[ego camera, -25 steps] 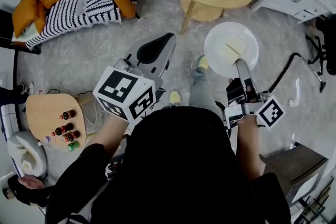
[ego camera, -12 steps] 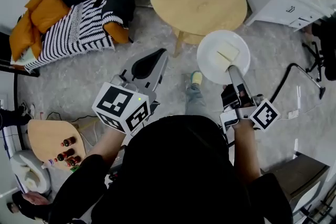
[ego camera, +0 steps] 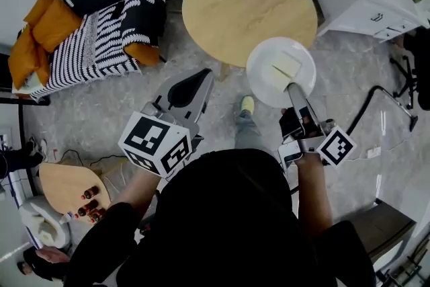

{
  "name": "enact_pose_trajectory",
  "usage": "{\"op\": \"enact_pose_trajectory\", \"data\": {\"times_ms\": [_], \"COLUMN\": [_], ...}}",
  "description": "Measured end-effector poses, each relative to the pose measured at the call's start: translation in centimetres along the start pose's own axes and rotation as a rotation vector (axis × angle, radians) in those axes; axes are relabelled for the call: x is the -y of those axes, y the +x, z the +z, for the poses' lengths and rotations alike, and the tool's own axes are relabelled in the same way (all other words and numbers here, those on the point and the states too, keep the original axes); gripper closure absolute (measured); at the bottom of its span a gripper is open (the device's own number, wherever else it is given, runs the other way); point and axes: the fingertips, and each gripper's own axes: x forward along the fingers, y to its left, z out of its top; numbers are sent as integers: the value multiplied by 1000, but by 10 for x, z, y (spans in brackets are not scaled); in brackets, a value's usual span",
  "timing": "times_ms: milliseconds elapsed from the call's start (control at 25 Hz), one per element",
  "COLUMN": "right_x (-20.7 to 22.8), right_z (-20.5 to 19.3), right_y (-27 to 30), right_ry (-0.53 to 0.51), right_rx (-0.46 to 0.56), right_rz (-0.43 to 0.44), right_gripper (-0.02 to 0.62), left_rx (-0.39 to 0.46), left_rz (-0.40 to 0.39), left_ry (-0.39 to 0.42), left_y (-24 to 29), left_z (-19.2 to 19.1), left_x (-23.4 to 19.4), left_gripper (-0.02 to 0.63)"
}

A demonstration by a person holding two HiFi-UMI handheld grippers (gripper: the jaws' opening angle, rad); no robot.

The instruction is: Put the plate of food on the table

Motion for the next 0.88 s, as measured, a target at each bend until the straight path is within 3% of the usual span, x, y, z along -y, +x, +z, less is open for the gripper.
{"op": "enact_pose_trajectory", "data": {"times_ms": [880], "right_x": [54], "right_z": [91], "right_y": [121], "right_ry": [56], "right_rx": [-134], "right_rz": [-18], "right_gripper": [563], "left_rx": [-49], "left_rz": [58], "left_ry": [-42], "left_y": [144], "left_z": [60], "left_x": [-69], "left_gripper": [600]}}
